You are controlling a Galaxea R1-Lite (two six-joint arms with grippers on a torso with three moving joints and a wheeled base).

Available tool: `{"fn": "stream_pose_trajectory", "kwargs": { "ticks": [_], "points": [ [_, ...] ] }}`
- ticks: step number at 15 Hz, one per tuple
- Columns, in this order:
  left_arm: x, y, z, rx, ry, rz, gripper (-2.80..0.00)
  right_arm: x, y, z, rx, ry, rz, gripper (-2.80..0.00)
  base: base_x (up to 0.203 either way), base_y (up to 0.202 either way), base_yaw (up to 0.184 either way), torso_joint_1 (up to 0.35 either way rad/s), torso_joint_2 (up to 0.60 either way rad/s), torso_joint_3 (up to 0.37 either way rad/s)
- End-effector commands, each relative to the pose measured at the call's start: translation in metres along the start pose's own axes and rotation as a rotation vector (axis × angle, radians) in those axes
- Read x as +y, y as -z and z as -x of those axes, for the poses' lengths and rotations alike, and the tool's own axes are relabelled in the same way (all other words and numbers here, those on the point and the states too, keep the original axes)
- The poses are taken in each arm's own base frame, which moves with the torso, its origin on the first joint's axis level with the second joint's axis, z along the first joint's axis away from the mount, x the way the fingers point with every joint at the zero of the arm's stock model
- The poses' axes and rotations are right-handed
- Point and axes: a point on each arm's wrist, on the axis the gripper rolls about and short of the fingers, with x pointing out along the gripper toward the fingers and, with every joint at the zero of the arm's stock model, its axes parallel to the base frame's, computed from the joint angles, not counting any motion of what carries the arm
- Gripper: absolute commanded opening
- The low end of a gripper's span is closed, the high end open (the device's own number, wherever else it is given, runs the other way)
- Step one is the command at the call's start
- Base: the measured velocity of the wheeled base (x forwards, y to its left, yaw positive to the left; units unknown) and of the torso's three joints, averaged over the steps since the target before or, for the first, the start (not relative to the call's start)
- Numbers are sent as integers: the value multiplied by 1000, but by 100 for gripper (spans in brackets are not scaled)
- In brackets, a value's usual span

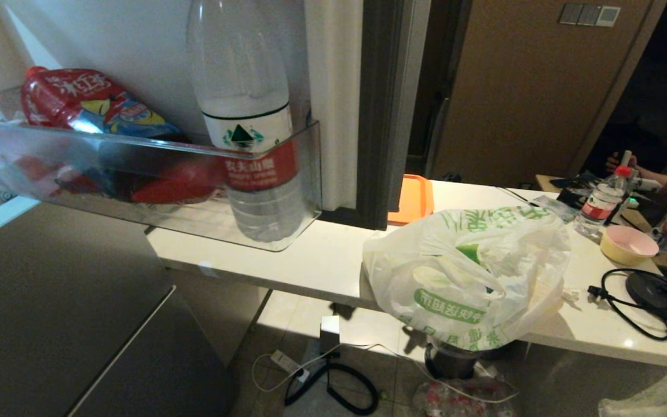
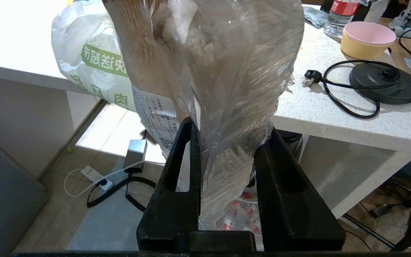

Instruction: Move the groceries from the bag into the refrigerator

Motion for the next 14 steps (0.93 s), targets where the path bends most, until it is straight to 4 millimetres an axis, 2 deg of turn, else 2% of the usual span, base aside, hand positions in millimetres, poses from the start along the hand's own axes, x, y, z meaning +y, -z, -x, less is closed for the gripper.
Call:
{"fn": "stream_pose_trajectory", "kwargs": {
  "ticks": [1, 4, 8, 14],
  "points": [
    [0, 1, 4, -56, 41, -26, -280, 0, 0, 0, 1, 0, -1, -280, 0, 0, 0, 0, 0, 0],
    [0, 4, 8, -108, 134, -50, -280, 0, 0, 0, 1, 0, 1, -280, 0, 0, 0, 0, 0, 0],
    [0, 17, 21, -318, 106, 6, -280, 0, 0, 0, 1, -2, 2, -280, 0, 0, 0, 0, 0, 0],
    [1, 17, 22, -326, 84, 57, -280, 0, 0, 0, 1, 0, 2, -280, -10, 0, 1, 3, 1, 0]
  ]
}}
